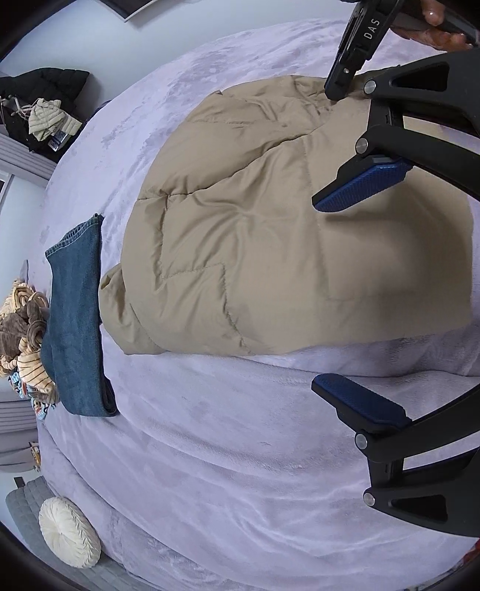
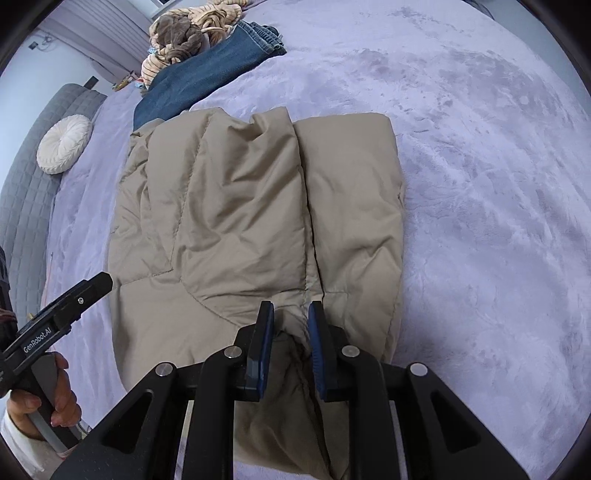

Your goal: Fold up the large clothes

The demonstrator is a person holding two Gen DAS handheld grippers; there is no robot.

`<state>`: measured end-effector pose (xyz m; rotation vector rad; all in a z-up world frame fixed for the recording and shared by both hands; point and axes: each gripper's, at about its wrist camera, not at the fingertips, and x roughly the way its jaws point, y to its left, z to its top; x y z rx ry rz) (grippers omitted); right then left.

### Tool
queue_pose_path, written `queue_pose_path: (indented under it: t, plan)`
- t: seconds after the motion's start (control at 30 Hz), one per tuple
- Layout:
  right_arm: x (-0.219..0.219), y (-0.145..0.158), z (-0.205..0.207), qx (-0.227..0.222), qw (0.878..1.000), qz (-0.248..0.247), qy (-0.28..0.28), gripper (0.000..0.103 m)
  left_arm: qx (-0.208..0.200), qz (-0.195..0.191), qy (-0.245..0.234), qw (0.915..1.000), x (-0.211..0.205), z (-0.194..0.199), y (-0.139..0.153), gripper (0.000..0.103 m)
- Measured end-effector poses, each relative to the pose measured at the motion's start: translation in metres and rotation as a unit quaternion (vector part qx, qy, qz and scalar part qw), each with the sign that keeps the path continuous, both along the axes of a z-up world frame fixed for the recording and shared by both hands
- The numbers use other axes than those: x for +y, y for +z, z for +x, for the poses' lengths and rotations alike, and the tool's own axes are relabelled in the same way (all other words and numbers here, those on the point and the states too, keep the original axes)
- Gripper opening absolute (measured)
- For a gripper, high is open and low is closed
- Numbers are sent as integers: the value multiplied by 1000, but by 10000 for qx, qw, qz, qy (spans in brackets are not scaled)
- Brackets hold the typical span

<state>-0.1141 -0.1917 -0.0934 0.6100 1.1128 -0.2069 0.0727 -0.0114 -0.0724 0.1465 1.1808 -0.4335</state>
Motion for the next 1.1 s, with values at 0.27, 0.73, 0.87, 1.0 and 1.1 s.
queue_pose_path:
  t: [0.27, 0.73, 0.87, 1.0, 1.1]
  plan:
    - [19, 17, -35, 113, 9998, 35, -128, 21, -30, 1, 49, 10000, 19, -25, 19, 103]
    - [34, 31, -62, 213, 9995, -6, -237, 22, 17, 245, 97, 9997, 40, -64, 27, 103]
    - [36, 35, -67, 166, 9997, 17, -151, 22, -152, 322, 206, 9992, 43, -78, 37, 103]
    - [39, 46, -75, 98, 9999, -85, -92, 40, -182, 315, 364, 9987, 45, -90, 49, 103]
    - [43, 59, -85, -36, 9998, -191, -20, 47, -206, 230, 411, 9987, 46, -101, 60, 103]
